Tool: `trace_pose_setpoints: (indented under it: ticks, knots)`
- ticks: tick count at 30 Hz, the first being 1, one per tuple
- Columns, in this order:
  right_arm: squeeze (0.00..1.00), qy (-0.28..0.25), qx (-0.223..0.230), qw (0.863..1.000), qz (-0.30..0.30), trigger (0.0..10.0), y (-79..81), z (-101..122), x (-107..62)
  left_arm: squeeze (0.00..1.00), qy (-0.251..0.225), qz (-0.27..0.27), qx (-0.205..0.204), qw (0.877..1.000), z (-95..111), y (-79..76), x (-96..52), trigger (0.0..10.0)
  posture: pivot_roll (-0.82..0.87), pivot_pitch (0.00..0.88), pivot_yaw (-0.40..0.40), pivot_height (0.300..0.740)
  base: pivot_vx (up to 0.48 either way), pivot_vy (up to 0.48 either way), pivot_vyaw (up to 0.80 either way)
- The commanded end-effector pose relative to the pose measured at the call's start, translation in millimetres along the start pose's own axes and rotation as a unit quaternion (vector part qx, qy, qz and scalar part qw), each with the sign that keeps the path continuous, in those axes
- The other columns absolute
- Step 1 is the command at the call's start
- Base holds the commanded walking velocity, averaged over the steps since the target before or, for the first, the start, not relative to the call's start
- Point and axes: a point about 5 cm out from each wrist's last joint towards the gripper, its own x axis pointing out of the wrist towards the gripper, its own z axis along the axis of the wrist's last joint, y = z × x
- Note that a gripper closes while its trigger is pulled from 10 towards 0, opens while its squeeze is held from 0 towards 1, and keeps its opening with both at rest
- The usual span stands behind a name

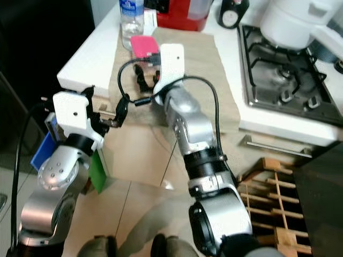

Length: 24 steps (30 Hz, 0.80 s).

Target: Restocking fridge

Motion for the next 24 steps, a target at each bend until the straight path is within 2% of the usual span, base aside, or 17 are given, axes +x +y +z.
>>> trace_pose_setpoints:
  ticks: [1,4,5,7,8,10,14,15,16,17,24]
  knots:
    - [1.00,-0.040,-0.030,0.999,0.001,10.0,-4.6,7.2,-19.7,0.00,-0.001,0.014,0.017,1.000,3.8,3.5,-3.9,10.0,0.06,0.134,-0.160,0.740,0.000,0.000,0.00]
    - [1.00,-0.071,-0.054,0.996,-0.025,10.0,-16.8,0.4,-44.2,0.00,-0.010,0.027,0.014,0.999,10.2,9.4,-2.4,10.0,0.05,0.121,-0.148,0.740,0.000,0.000,0.00]
    - [1.00,-0.071,-0.054,0.996,-0.025,10.0,-16.8,0.4,-44.2,0.00,-0.010,0.027,0.014,0.999,10.2,9.4,-2.4,10.0,0.05,0.121,-0.148,0.740,0.000,0.000,0.00]
    - [1.00,-0.078,-0.062,0.993,-0.065,10.0,-30.0,-2.8,-54.5,0.00,-0.027,0.025,0.008,0.999,18.5,9.7,1.3,10.0,0.05,0.114,-0.136,0.740,0.000,0.000,0.00]
    - [1.00,-0.103,-0.072,0.988,-0.093,10.0,-38.3,1.6,-57.9,0.00,-0.044,0.026,-0.001,0.999,25.7,10.5,6.0,10.0,0.04,0.093,-0.104,0.740,0.000,0.000,0.00]
    - [1.00,-0.108,-0.075,0.986,-0.097,10.0,-39.2,3.0,-58.1,0.00,-0.047,0.026,-0.003,0.999,26.8,11.3,7.5,10.0,0.04,0.093,-0.104,0.740,0.000,0.000,0.00]
    - [1.00,-0.124,-0.093,0.985,-0.077,10.0,-28.7,5.0,-54.2,0.00,-0.073,0.044,0.029,0.996,36.9,21.0,15.2,10.0,0.04,0.074,-0.075,0.740,0.211,0.000,0.00]
    - [0.61,-0.123,-0.095,0.985,-0.075,10.0,-27.8,4.2,-52.9,0.00,-0.078,0.045,0.034,0.995,39.7,21.8,17.1,10.0,0.04,0.072,-0.073,0.740,0.480,0.000,0.00]
    - [0.61,-0.122,-0.096,0.985,-0.074,10.0,-27.3,3.6,-51.8,0.00,-0.082,0.046,0.036,0.995,41.2,22.5,18.5,10.0,0.04,0.070,-0.072,0.740,0.480,0.000,0.00]
    - [0.00,-0.122,-0.096,0.985,-0.072,10.0,-26.8,3.2,-50.5,0.00,-0.086,0.050,0.037,0.994,42.8,23.3,19.4,10.0,0.04,0.067,-0.070,0.740,0.480,0.000,0.00]
    - [0.00,-0.125,-0.102,0.985,-0.060,10.0,-23.3,2.8,-45.3,0.00,-0.091,0.057,0.032,0.994,43.9,24.0,21.4,10.0,0.04,0.059,-0.078,0.740,0.477,0.000,0.00]
